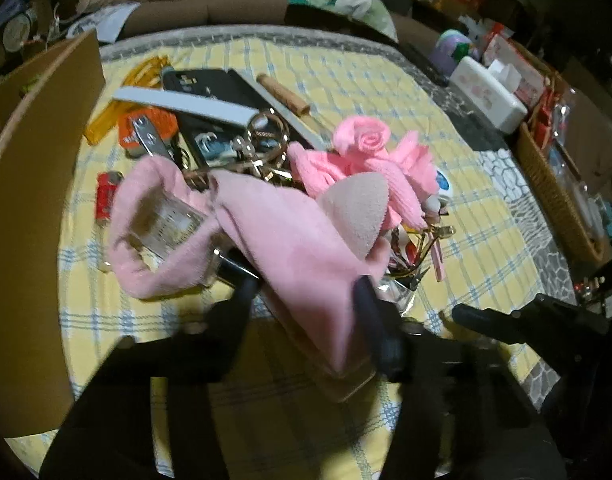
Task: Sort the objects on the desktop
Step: 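Grasp the pink cloth with the left tool while the right tool grasps the toy car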
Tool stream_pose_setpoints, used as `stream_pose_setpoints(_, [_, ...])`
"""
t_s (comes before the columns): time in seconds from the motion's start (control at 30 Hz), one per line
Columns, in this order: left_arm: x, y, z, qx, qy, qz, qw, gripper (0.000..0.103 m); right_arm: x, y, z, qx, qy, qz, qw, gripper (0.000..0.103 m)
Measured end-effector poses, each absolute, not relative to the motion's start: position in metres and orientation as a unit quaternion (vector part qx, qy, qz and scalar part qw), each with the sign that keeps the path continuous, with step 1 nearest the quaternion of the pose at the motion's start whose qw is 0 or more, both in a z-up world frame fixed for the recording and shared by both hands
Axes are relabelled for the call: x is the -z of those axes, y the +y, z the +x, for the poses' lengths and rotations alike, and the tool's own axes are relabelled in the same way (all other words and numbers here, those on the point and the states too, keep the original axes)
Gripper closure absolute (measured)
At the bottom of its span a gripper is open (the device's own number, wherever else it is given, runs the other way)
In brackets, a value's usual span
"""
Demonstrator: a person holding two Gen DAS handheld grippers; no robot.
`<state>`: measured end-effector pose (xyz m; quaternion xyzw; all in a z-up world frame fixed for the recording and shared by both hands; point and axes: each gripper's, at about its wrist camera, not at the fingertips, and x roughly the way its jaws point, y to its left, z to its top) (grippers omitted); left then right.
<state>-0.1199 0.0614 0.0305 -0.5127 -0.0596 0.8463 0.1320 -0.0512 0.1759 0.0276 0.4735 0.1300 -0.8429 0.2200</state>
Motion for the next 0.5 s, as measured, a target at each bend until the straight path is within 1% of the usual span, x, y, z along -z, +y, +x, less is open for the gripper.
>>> stream_pose_setpoints(0.03, [-0.03, 0.061, -0.12, -0.845, -0.063, -0.514, 0.133, 0.076, -0.026, 0.174, -0.051, 0.841, 0.132, 0.475, 0.22, 0.052])
stream_pose_setpoints(0.07, [-0.029, 0.062, -0.12, -0.844, -0.064, -0.516, 0.134, 0.084, -0.025, 0.173, -0.051, 0.84, 0.135, 0.476, 0.221, 0.059])
stream_pose_setpoints(0.1, [-0.03, 0.063, -0.12, -0.843, -0.063, -0.517, 0.135, 0.086, -0.024, 0.171, -0.051, 0.838, 0.136, 0.478, 0.223, 0.065])
stream_pose_setpoints(0.13, [-0.031, 0.063, -0.119, -0.844, -0.061, -0.516, 0.134, 0.09, -0.023, 0.17, -0.051, 0.836, 0.135, 0.482, 0.226, 0.076])
stream_pose_setpoints(0.17, [-0.032, 0.063, -0.118, -0.844, -0.06, -0.515, 0.135, 0.096, -0.022, 0.169, -0.05, 0.835, 0.132, 0.484, 0.228, 0.077])
stream_pose_setpoints(0.33, [-0.045, 0.057, -0.113, -0.848, -0.071, -0.506, 0.139, 0.097, -0.026, 0.167, -0.047, 0.841, 0.135, 0.475, 0.22, 0.077])
stream_pose_setpoints(0.5, [-0.069, 0.048, -0.105, -0.856, -0.074, -0.49, 0.146, 0.098, -0.043, 0.166, -0.042, 0.856, 0.133, 0.454, 0.208, 0.078])
